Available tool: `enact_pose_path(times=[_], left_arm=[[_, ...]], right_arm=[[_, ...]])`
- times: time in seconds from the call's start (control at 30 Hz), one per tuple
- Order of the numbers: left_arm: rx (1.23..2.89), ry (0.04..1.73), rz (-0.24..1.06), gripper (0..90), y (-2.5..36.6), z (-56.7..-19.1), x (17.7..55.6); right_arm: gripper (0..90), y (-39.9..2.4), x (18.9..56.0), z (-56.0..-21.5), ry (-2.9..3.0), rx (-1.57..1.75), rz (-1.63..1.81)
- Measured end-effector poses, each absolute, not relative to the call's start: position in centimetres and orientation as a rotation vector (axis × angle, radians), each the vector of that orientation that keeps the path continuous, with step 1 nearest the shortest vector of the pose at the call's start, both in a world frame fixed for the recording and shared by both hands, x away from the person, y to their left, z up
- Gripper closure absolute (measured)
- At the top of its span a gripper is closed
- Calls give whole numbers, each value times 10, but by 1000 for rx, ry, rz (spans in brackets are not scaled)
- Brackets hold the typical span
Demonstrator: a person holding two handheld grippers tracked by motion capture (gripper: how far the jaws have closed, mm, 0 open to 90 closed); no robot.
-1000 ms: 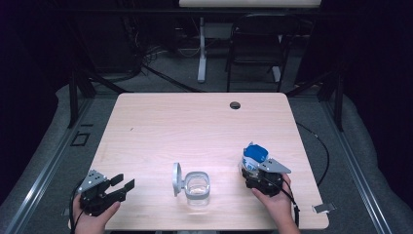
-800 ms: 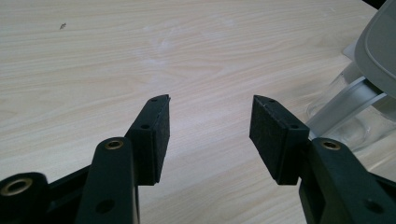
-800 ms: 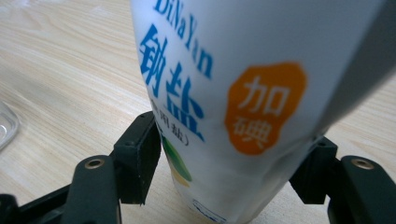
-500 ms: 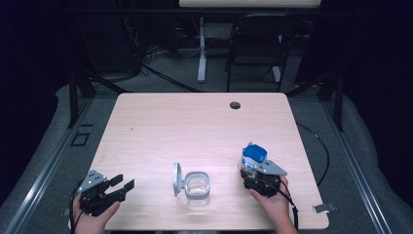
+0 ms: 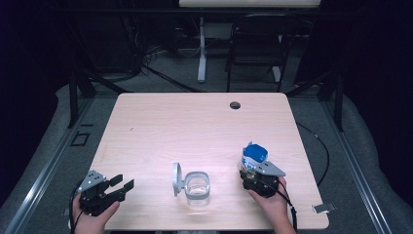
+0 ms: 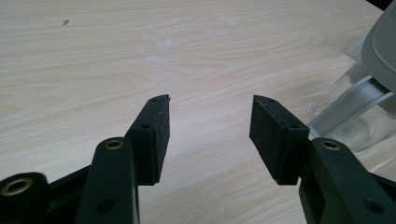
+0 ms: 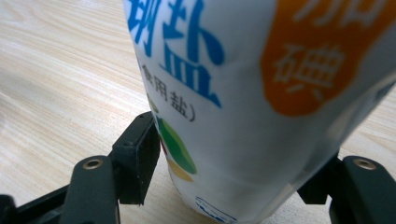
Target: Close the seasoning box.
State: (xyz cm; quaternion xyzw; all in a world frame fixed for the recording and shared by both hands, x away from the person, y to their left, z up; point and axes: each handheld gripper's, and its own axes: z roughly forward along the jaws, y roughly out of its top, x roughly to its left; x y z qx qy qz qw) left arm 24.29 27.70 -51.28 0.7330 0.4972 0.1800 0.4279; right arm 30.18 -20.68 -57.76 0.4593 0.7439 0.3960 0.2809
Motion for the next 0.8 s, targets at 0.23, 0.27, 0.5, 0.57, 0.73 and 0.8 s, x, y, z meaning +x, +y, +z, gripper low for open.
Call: enact_pose_path(times=[0.23,0.27,0.5,0.57,0.73,0.8], left_arm=[[1829,1245,451,482,277,-513,243],[1829,1245,451,482,277,-513,243],[1828,1245,454,482,277,-514,243],[1828,1246,455,482,277,-514,243],[1826,1245,455,482,277,-514,243],[1826,1246,454,482,277,-514,243]], right_arm=[[356,-206,303,-578,1982,1249,1072],[357,-207,303,-578,1986,1246,1067],[357,-206,303,-579,1977,1236,1073],[358,-205,303,-579,1972,1236,1080],[362,-206,304,-579,1982,1229,1076],[364,-205,304,-579,1981,1228,1079]])
